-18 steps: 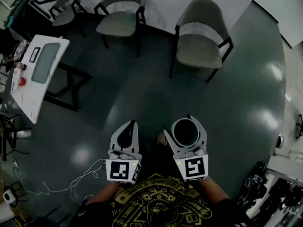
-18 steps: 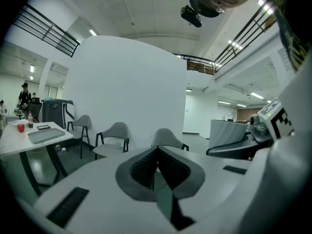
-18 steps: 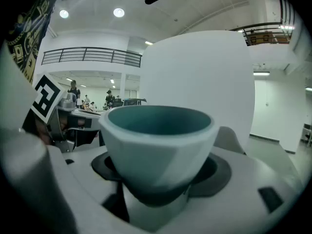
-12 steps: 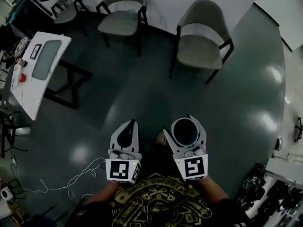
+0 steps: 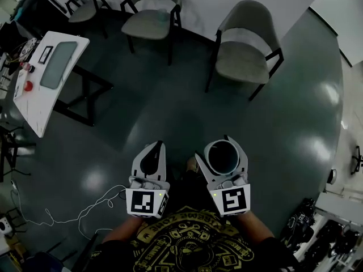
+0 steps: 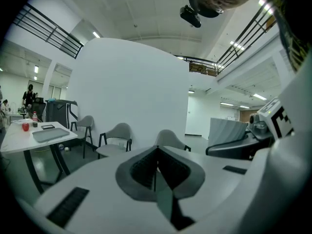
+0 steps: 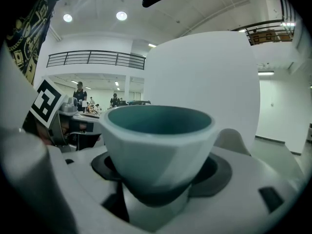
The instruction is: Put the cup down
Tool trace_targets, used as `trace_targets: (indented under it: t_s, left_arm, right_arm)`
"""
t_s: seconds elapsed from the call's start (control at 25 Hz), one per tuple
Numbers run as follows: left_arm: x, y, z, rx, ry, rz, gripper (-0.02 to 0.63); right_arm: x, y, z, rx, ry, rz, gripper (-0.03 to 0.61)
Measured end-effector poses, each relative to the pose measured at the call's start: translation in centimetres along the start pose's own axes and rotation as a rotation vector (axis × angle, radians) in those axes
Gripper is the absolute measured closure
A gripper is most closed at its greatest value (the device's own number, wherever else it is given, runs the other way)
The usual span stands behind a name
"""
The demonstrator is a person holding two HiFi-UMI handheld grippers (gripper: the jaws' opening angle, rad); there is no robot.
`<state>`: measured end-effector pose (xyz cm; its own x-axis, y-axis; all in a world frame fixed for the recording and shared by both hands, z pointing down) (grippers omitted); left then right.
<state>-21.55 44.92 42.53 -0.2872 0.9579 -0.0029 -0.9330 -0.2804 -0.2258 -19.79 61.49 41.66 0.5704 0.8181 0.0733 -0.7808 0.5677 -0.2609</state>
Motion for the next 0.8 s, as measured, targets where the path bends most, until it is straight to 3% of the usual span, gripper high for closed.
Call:
trace_targets:
  t_s: [0.4, 0.8]
  left_arm:
    - [-2.8, 1.0, -0.2, -0.005, 0.014, -0.040, 0.604]
    - [-7.7, 1.5, -0.6, 0.004, 0.034, -0.059, 0.603]
  right_arm:
    - [-2.5, -2.3, -0.9, -0.004, -0.005, -0.051, 0.216]
    - [-5.3, -5.8, -2.2, -0.020, -0.004, -0.049, 0.216]
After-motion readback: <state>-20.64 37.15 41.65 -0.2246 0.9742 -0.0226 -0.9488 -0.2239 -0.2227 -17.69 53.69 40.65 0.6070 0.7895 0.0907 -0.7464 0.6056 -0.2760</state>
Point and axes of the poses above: the fingertips, and each gripper's own axes: y backward along the fingers, x to its right, z out of its underside, the point moved 4 cm from there along y, backward along the fingers, and after that the axes turned 7 degrees about -y, right-handed, at the moved point
